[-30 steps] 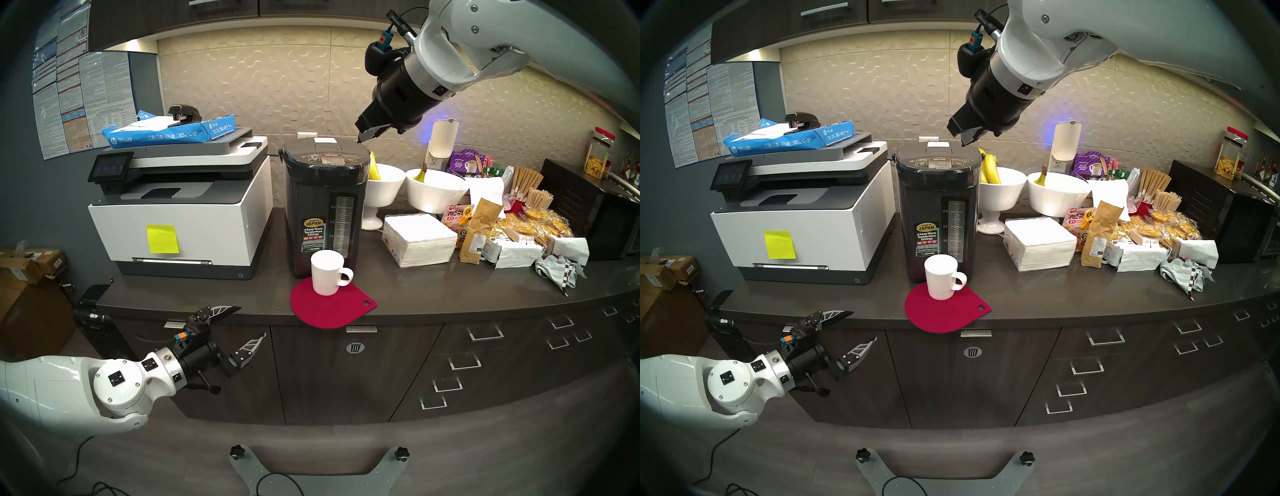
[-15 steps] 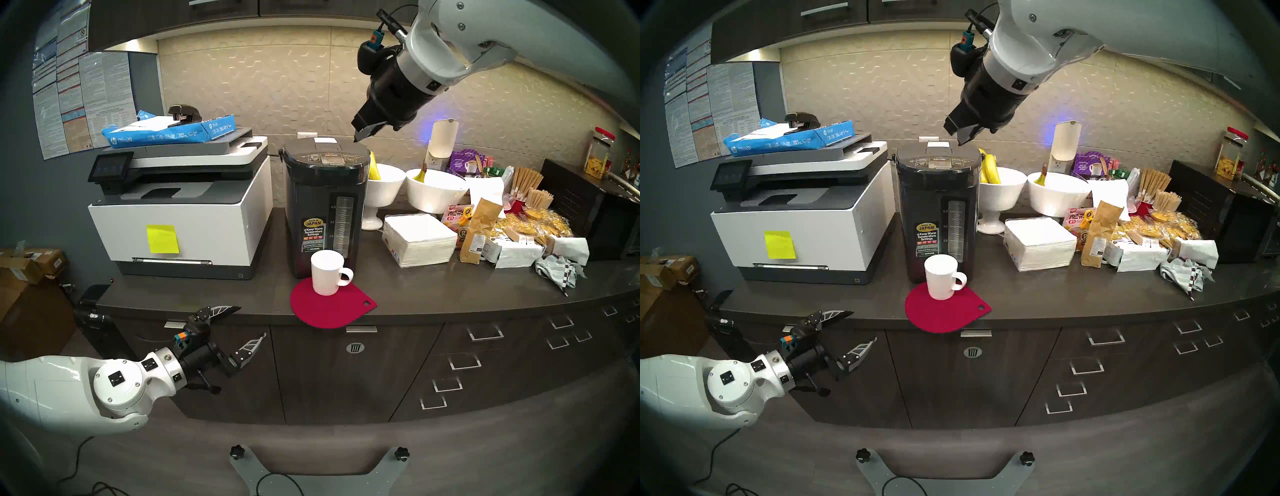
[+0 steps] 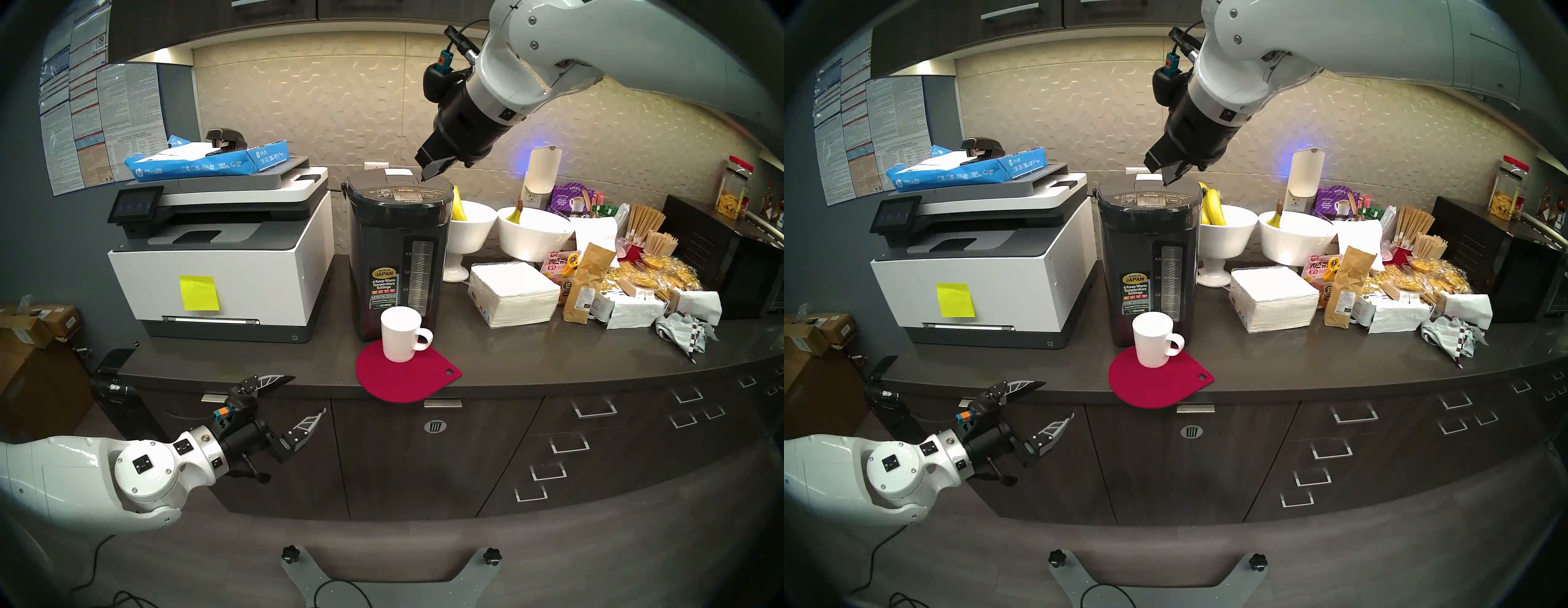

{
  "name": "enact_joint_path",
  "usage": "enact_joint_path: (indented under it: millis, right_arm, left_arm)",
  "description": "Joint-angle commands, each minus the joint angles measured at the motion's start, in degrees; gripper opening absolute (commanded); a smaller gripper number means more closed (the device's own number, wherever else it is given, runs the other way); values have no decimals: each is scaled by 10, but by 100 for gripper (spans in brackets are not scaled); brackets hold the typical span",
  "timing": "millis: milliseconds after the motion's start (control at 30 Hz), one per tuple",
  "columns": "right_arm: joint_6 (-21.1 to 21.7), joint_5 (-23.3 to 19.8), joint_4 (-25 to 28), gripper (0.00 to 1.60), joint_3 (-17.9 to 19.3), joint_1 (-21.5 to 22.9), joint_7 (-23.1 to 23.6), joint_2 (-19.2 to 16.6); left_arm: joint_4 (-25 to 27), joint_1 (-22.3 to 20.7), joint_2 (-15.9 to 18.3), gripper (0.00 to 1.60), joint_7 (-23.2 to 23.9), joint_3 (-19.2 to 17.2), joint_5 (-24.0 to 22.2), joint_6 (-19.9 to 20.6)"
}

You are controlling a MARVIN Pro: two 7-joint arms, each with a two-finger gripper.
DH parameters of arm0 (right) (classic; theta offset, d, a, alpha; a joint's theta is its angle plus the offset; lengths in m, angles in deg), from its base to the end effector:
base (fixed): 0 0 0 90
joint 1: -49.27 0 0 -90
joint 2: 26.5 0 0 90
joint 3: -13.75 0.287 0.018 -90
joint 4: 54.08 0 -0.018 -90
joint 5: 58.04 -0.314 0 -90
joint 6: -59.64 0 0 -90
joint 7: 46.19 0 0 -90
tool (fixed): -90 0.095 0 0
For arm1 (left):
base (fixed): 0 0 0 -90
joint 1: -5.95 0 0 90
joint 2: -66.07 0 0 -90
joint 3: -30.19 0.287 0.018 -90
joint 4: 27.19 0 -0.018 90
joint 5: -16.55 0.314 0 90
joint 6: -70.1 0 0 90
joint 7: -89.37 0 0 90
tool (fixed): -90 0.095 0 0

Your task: Press the water dispenser button and fill the cup

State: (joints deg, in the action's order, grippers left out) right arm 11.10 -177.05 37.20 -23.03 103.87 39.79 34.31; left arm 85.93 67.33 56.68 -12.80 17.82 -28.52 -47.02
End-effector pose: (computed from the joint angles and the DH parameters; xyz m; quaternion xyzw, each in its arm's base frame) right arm 0.4533 0.1187 0.1412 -0.8179 -0.3929 -0.4204 0.0018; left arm 0.2930 0.0720 -0.2755 0.6980 -0.3146 0.6283 0.1381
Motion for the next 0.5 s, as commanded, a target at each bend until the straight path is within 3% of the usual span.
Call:
enact_joint_path:
  millis: [0, 400, 433, 467]
  right_arm:
    - [5, 5, -24, 0, 1, 5, 5, 0]
    - [8, 27, -30, 0, -4, 5, 24, -6]
    - [9, 29, -30, 120, -4, 5, 26, -7]
    - [9, 30, -31, 120, -4, 5, 27, -7]
  left_arm:
    - [2, -5, -1, 160, 1, -5, 1, -3]
    - [2, -6, -1, 160, 1, -4, 1, -3]
    - [2, -6, -1, 160, 1, -3, 1, -3]
    - [2, -6, -1, 160, 1, -3, 1, -3]
